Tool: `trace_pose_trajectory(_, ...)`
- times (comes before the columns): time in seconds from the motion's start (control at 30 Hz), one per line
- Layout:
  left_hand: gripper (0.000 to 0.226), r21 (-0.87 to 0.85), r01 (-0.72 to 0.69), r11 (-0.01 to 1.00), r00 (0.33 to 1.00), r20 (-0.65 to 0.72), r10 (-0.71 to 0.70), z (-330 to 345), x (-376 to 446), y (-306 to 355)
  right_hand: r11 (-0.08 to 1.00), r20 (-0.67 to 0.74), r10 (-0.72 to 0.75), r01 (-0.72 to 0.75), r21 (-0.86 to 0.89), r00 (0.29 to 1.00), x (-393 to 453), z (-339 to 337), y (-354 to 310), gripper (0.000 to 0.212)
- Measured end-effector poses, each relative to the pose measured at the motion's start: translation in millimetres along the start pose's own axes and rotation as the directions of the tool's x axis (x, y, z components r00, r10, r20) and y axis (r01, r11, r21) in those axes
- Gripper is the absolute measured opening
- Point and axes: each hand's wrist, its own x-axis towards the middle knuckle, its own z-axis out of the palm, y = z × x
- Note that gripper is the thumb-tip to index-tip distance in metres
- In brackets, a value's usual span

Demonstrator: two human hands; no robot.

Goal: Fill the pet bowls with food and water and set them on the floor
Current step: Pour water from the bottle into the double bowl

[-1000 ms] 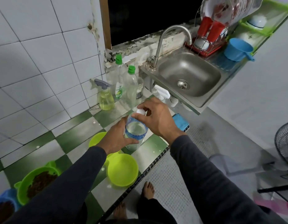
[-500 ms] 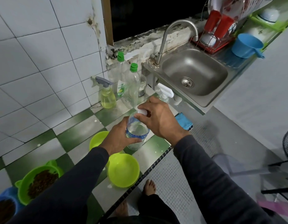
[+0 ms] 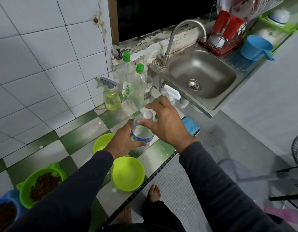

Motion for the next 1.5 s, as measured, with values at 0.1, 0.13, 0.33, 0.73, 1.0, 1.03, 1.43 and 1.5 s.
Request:
trace_pose_trajectory(0.1, 0.090, 0.001, -0.002, 1.000, 1.000, -0.002, 0.002, 1.1, -0.1, 0.6, 0.999, -0.008, -0.004, 0.004, -0.041, 1.000, 1.3, -0.3, -1.2, 0.040)
trace_pose_trajectory(0.13, 0.089, -0.002, 0.000, 1.000, 1.000, -0.004, 0.000, 1.0, -0.3, 0.6, 0.999, 0.007, -0.032, 0.032, -0.043, 0.999, 1.0, -0.9, -1.3, 0.037)
trace_pose_trajectory(0.33, 0.097, -0.028, 0.018, 0.999, 1.000, 0.016, -0.017, 1.3, -2.3, 3.0, 0.975, 0.097, -0.206, 0.212, -0.065, 0.974, 1.1, -7.6, 3.8, 0.036)
trace_pose_trajectory(0.73, 0.097, -0.037, 0.026, 0.999, 1.000, 0.013, -0.025, 0.9, -2.7, 2.2, 0.990, 0.072, -0.109, 0.115, -0.076, 0.991, 4.1, -4.2, -4.0, 0.032)
trace_pose_trajectory(1.0, 0.099, -0.055, 0.030, 0.998, 0.999, 0.014, -0.030, 1.9, -3.3, 0.7, 0.986, 0.069, -0.167, 0.168, -0.008, 0.984, 4.0, -4.2, 1.6, 0.042)
trace_pose_trajectory(1.03, 0.097, -0.053, 0.028, 0.998, 1.000, 0.012, -0.027, 1.6, -3.1, 0.9, 0.993, 0.043, -0.118, 0.117, 0.014, 0.992, 4.1, -3.6, 0.2, 0.046)
trace_pose_trajectory(1.43, 0.098, -0.067, 0.041, 0.997, 0.999, 0.007, -0.040, 1.7, -4.2, 1.9, 0.983, 0.198, -0.179, 0.183, -0.003, 0.964, 7.4, -11.7, -4.7, 0.052)
trace_pose_trajectory(1.5, 0.095, -0.062, 0.032, 0.998, 0.999, 0.007, -0.031, 1.9, -4.6, 2.6, 0.993, 0.145, -0.120, 0.118, 0.022, 0.982, 5.2, -9.7, -4.4, 0.054)
